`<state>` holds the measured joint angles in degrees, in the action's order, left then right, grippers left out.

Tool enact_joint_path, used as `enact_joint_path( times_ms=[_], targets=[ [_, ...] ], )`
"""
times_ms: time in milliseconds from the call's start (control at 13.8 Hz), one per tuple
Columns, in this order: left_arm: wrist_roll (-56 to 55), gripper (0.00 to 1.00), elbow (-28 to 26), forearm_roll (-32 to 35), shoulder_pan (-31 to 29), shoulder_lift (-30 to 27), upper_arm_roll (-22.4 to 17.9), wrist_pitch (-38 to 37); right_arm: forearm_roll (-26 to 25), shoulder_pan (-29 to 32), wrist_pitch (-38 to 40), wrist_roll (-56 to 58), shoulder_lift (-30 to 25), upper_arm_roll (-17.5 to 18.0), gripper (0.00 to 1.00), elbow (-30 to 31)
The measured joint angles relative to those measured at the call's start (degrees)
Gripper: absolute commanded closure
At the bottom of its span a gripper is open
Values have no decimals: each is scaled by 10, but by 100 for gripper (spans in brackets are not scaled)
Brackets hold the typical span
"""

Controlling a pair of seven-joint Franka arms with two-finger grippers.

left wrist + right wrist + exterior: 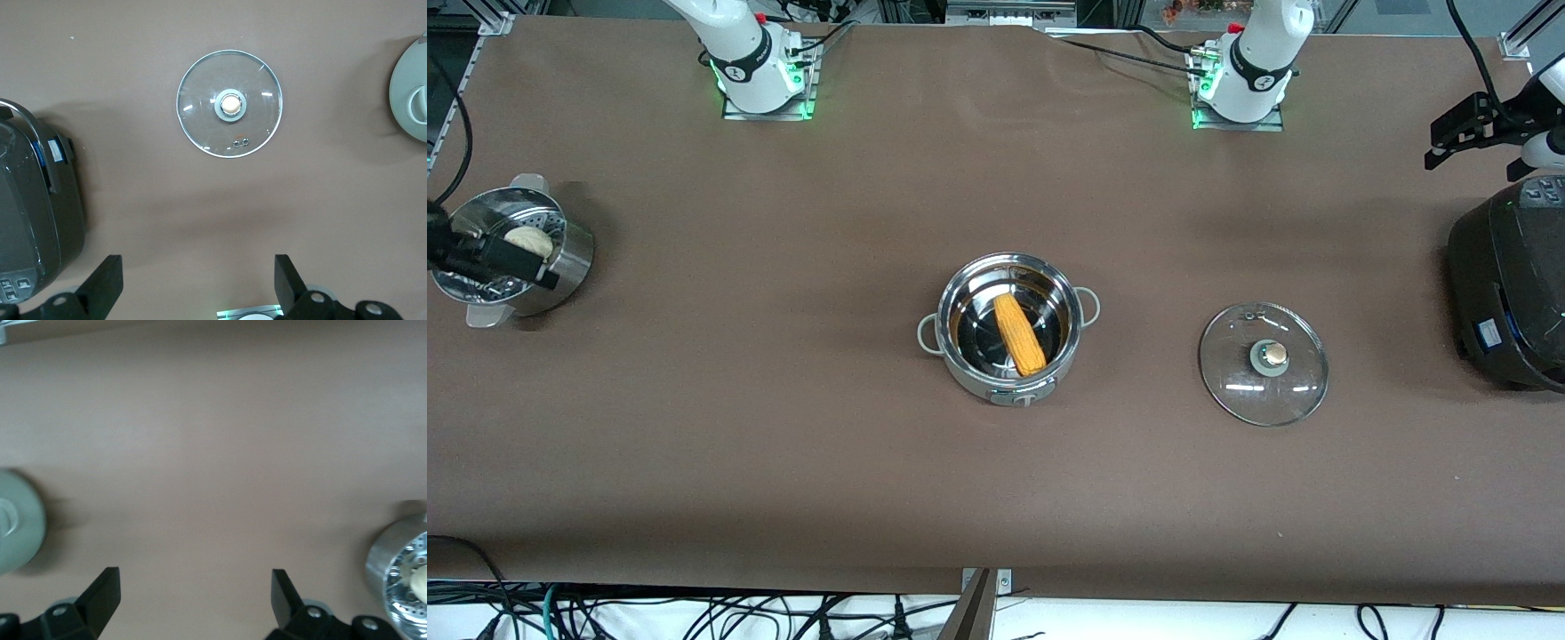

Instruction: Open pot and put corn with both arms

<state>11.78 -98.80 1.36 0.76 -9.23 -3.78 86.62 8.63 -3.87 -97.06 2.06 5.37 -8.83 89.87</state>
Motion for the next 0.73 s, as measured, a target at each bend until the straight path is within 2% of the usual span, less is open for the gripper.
enact_joint_path(
  times_ms=[145,291,726],
  targets=[
    [0,0,0,0,0,0,0,0,-24,8,1,-8,-42,54,0,36],
    [0,0,0,0,0,0,0,0,-51,9,3,-11,-51,81,0,48],
    [0,0,0,0,0,0,0,-3,-81,11,10,-11,-34,87,0,49]
  ],
)
